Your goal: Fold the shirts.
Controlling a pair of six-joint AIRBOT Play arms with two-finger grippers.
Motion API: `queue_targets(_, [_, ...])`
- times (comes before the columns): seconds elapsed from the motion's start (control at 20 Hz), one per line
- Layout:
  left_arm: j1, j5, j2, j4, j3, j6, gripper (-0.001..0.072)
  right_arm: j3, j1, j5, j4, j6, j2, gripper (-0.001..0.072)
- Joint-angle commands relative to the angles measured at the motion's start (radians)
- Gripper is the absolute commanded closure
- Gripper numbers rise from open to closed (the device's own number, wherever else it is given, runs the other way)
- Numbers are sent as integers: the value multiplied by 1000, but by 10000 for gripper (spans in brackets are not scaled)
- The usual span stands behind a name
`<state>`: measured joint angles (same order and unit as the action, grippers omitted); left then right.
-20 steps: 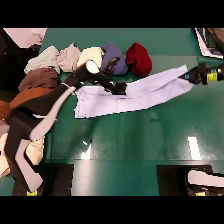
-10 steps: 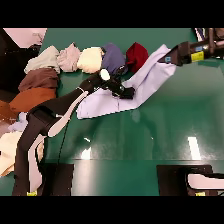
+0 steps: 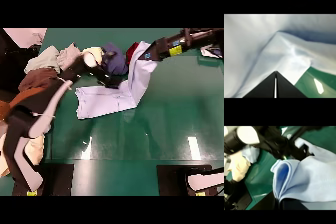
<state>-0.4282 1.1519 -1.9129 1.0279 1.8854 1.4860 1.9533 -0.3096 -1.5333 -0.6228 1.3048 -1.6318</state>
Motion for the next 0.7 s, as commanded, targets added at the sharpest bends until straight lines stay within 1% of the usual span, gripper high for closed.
queue_targets(0.0, [137,98,146,151,1,-3,685,19,-101,41,1,-1,-59,689])
queue_targets(0.15, [274,117,270,158,1,-27,685,19,-252,159,1,-36,-141,688])
queue_targets(0.25, [344,126,337,158,1,-27,685,19,-367,260,-1,-103,-211,684])
queue_targets(0.3, [367,136,362,158,1,-27,685,19,-414,295,0,-133,-243,620])
queue_targets(0.35, [387,151,380,158,1,-28,684,19,-455,325,0,-140,-272,299])
queue_targets(0.4, [400,163,393,158,1,-28,684,20,-481,338,2,-140,-291,25])
queue_targets(0.45, [408,174,401,158,1,-32,684,19,-491,333,-8,-140,-297,19])
queue_targets(0.5, [409,183,404,159,1,-48,685,19,-484,308,-39,-136,-293,65])
queue_targets(0.55, [409,192,404,158,1,-53,685,19,-465,261,-95,-126,-285,148])
queue_targets(0.65, [408,209,404,154,1,-53,685,18,-397,108,-231,-71,-269,149])
